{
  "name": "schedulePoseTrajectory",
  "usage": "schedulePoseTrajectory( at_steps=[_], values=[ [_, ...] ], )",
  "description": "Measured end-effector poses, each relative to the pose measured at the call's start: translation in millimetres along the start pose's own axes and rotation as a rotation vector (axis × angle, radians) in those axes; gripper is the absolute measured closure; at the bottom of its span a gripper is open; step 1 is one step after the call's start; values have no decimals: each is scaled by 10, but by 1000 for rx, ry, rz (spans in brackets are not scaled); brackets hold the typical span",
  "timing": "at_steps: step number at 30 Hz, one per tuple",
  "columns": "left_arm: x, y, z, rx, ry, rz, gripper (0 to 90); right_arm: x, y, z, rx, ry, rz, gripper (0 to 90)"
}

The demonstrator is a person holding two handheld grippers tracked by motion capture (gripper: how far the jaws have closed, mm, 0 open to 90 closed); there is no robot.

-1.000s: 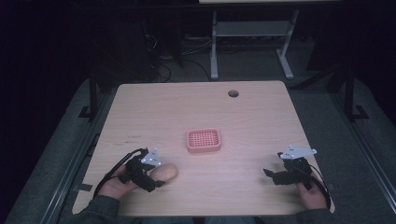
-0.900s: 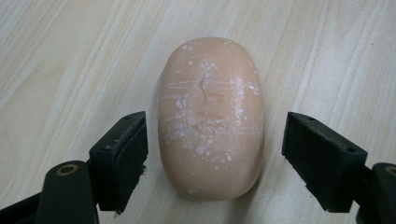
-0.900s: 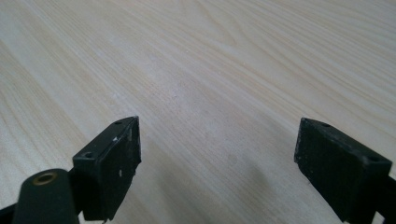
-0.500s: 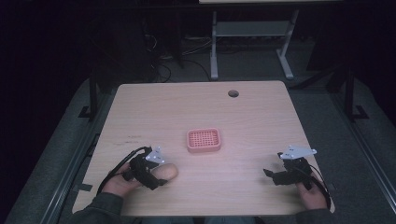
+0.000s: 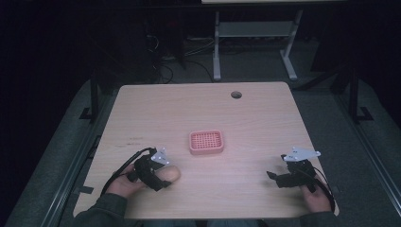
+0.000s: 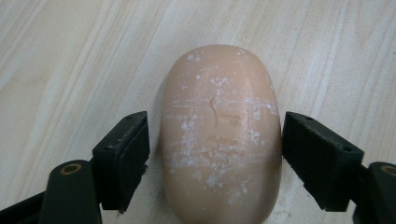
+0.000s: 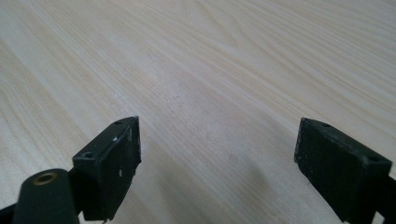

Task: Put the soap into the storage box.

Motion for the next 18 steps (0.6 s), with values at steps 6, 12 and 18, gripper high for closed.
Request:
schedulePoseTrajectory(
  at_steps=[6, 12, 18],
  values=[
    [47, 4, 3, -17, -2, -15, 278, 1, -1, 0, -1, 1, 1, 141],
    [61, 19, 9, -12, -13, -18, 310, -1, 0, 0, 2, 1, 2, 142],
    [74, 23, 9, -10, -13, -23, 314, -5, 0, 2, 2, 0, 5, 141]
  ],
)
Point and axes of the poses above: each handheld gripper's, and its own axes: x roughly forward along the jaws, y roughly out of its top, z roughly to its right, the point moved 4 cm from there along x, roughly forward along the jaws, and after that the axes turned 6 degrees about -x, right-handed, at the moved point
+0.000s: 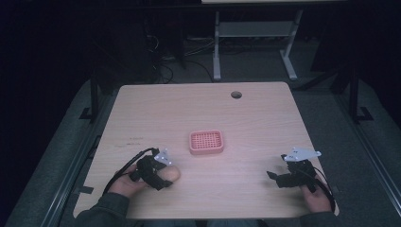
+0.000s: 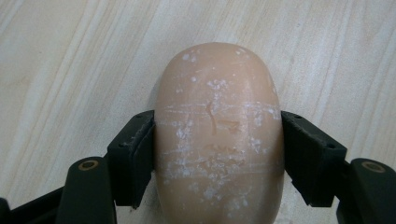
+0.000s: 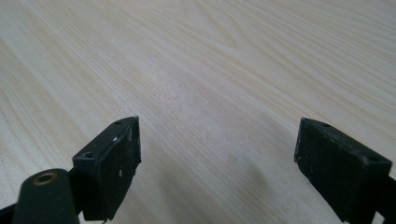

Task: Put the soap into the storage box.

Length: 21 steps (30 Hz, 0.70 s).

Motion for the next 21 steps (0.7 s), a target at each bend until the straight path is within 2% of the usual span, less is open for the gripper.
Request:
schedulePoseTrajectory(
  at_steps=[11, 21],
  values=[
    [-6, 15, 5, -3, 1, -3, 322, -4, 1, 2, -2, -1, 2, 141],
    [-93, 49, 28, 8, 3, 10, 323, -13, 0, 7, -6, -4, 5, 141]
  ],
)
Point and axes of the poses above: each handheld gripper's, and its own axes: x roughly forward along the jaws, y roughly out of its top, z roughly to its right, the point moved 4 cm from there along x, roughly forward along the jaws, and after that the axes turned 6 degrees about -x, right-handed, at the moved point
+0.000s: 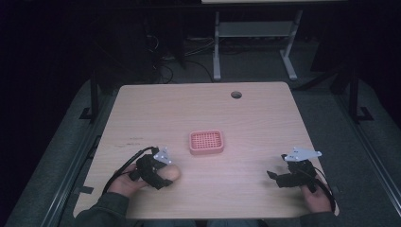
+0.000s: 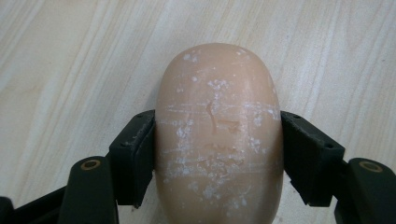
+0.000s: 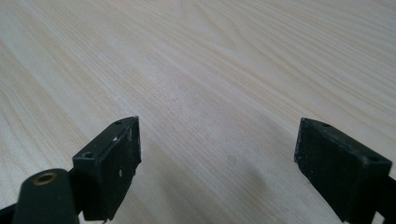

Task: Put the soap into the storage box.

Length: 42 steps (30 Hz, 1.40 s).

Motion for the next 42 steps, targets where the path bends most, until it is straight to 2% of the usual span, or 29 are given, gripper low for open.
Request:
schedulePoseTrajectory(
  at_steps=[9, 15, 27, 42],
  values=[
    [-12, 92, -35, 8, -15, -6, 323, -33, -13, 12, 27, -8, 16, 141],
    [-13, 143, -69, -6, -22, 0, 323, -40, -21, 17, 22, -7, 19, 142],
    [-86, 259, -109, 12, -16, -15, 323, -35, -16, -4, 21, -1, 19, 141],
    [-105, 395, -166, 14, -19, -19, 323, -36, -10, -6, 21, -1, 26, 141]
  ],
)
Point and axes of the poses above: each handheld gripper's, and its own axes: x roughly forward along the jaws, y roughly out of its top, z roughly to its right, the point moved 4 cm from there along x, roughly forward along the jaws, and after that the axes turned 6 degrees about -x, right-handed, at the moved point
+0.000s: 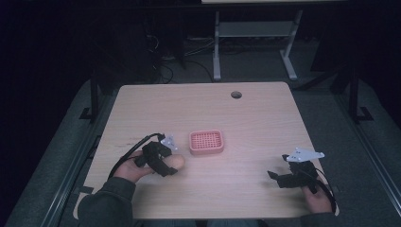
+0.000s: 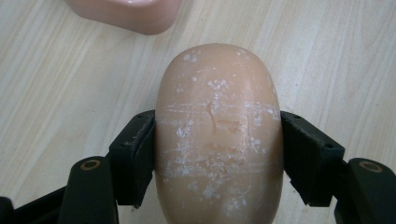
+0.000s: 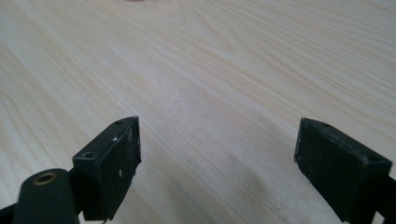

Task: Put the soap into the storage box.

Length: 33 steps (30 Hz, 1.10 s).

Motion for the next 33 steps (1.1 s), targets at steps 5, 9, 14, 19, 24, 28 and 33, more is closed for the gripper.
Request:
schedulePoseTrajectory(
  at_steps=[5, 9, 14, 19, 24, 28, 33],
  values=[
    [-21, 66, -16, 8, 2, 2, 323, -2, 5, -1, -1, 0, 3, 141],
    [-30, 110, -29, 5, -5, 5, 323, -8, 8, 0, 3, 1, 8, 141],
    [-20, 163, -45, 8, -9, -1, 323, -10, 10, 3, 13, -1, 10, 141],
    [-11, 206, -61, 9, -15, -1, 323, -14, 11, 10, 9, -4, 16, 141],
    [-4, 234, -80, 9, -18, -8, 323, -16, 13, 4, 11, -3, 17, 141],
    [-11, 249, -96, 12, -15, -12, 323, -17, 14, 3, 12, -1, 19, 141],
    [-16, 280, -106, 19, -9, -15, 323, -20, 18, -1, 12, -1, 18, 141]
  ],
)
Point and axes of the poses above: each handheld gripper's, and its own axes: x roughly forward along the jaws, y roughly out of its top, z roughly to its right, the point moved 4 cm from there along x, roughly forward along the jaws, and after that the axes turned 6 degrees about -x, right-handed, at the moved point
